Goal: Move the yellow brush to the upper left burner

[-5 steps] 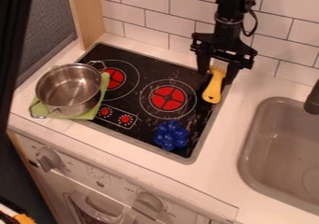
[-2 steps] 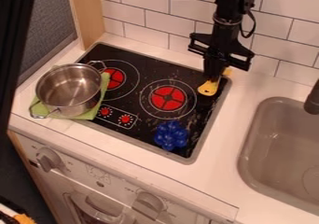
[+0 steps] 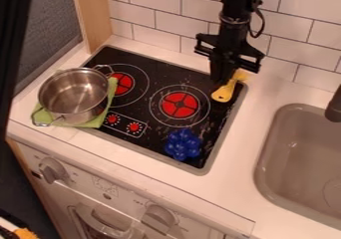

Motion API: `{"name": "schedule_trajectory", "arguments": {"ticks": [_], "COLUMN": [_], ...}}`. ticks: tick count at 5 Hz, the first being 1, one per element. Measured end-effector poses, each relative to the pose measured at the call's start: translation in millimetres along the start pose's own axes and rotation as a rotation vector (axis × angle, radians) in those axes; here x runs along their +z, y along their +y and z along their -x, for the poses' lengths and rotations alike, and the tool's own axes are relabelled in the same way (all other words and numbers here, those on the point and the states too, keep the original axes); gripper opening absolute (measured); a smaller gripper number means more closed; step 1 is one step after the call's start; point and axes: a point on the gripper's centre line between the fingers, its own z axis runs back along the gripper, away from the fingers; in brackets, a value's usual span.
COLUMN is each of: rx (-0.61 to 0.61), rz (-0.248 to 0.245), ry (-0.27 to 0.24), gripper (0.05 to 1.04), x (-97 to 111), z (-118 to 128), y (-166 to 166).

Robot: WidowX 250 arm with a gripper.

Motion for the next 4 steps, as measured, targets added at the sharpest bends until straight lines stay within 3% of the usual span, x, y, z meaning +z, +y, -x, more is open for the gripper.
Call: {"name": "schedule_trajectory", "arguments": {"ticks": [2, 3, 4], "rx": [-0.008, -0.003, -0.017], "rz": [0.02, 0.026, 0.027], "ry": [-0.01, -0.009, 0.012], "gripper": [0.862, 1.008, 1.004], "x": [2, 3, -11], "z": [-3, -3, -4], "y": [-4, -5, -8]}}
